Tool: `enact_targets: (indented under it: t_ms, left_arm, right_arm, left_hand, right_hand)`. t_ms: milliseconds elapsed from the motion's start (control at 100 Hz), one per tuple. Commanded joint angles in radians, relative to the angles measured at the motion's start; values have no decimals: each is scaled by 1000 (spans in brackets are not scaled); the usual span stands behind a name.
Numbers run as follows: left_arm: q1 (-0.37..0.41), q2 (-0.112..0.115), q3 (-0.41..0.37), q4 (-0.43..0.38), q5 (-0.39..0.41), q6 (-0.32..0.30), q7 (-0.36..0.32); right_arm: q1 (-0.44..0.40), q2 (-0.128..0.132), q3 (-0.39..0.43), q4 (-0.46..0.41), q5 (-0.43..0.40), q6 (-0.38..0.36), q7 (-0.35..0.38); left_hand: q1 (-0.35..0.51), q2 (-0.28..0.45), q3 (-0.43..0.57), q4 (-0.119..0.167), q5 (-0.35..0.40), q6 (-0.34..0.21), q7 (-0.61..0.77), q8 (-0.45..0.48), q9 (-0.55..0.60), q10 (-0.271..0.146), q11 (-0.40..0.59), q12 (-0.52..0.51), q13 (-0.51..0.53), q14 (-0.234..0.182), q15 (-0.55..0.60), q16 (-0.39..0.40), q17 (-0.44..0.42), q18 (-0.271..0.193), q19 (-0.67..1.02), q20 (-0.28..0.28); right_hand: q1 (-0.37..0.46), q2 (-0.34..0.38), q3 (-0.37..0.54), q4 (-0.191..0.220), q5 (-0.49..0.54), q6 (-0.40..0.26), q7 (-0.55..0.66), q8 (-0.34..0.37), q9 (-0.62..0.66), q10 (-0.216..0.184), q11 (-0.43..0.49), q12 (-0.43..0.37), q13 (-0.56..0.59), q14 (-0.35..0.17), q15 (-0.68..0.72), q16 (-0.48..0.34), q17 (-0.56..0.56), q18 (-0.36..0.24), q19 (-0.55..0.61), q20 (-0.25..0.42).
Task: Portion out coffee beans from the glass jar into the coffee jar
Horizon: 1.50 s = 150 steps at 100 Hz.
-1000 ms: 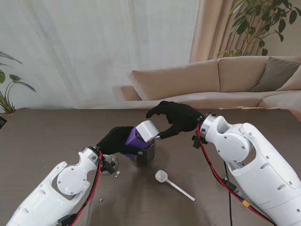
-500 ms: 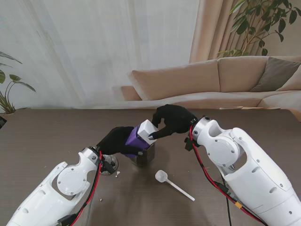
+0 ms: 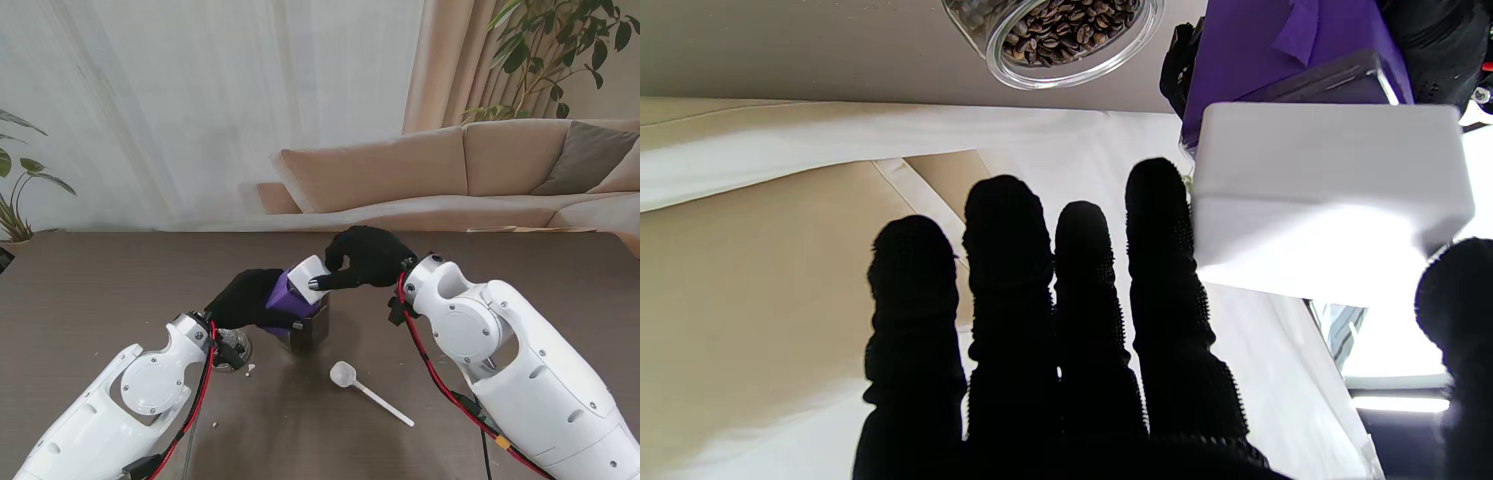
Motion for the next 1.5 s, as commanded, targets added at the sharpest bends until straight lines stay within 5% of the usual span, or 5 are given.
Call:
enact_targets:
  t_ms: [0, 260, 540, 650, 1490]
  left_arm:
    - [2, -5, -2, -9, -1, 3, -14]
    - [2, -5, -3, -10, -2, 3, -17]
    - [5, -3, -6, -13, 0, 5, -21]
    - [5, -3, -6, -14, 0, 7, -22]
    - [4, -3, -5, -15, -2, 7, -24]
  right_arm:
    - [-21, -3, 19, -28, -4, 14, 13]
    - [-44, 3, 82, -74, -27, 47, 37]
    - [-10, 22, 115, -8, -9, -137, 92]
    - [-7, 22, 111, 12, -48, -188, 62]
    - [-11, -10, 13, 74, 13, -224, -74]
  left_hand:
    - [172, 237, 429, 43, 142, -76, 198, 60, 12, -51, 6, 5, -4, 37, 67, 25, -27, -132, -9, -6]
    - [171, 238, 428, 43, 141, -78, 199, 61, 12, -53, 7, 6, -4, 36, 68, 26, -27, -132, -9, -6]
    - [170, 237, 429, 43, 140, -78, 199, 61, 13, -53, 7, 6, -3, 36, 68, 25, -26, -132, -8, -6]
    - [171, 237, 429, 43, 140, -78, 199, 60, 12, -53, 7, 6, -3, 36, 68, 25, -26, -132, -8, -6]
    - [170, 238, 429, 42, 140, -78, 199, 60, 11, -52, 6, 4, -4, 38, 67, 25, -27, -132, -8, -6]
  right_hand:
    - [-74, 20, 37, 19, -116, -59, -90, -12, -78, 17, -40, -26, -46, 28, -20, 6, -143, 33, 9, 6]
    - [-98, 65, 12, 21, -582, -73, -234, -67, -350, 0, -28, -36, -224, 44, -65, 8, -239, 3, -32, 48]
    - [425, -241, -33, 70, -620, -280, -207, -87, -465, -25, 44, -38, -278, -4, -75, -9, -250, -47, -51, 42]
    - [347, -486, 557, -47, -664, -303, -208, -97, -503, -38, 80, -41, -268, -36, -57, -17, -225, -70, -35, 21]
    - [202, -513, 536, -108, -374, -304, 55, -20, -245, -37, 77, -48, -111, 4, -13, -7, -159, -25, 18, -7]
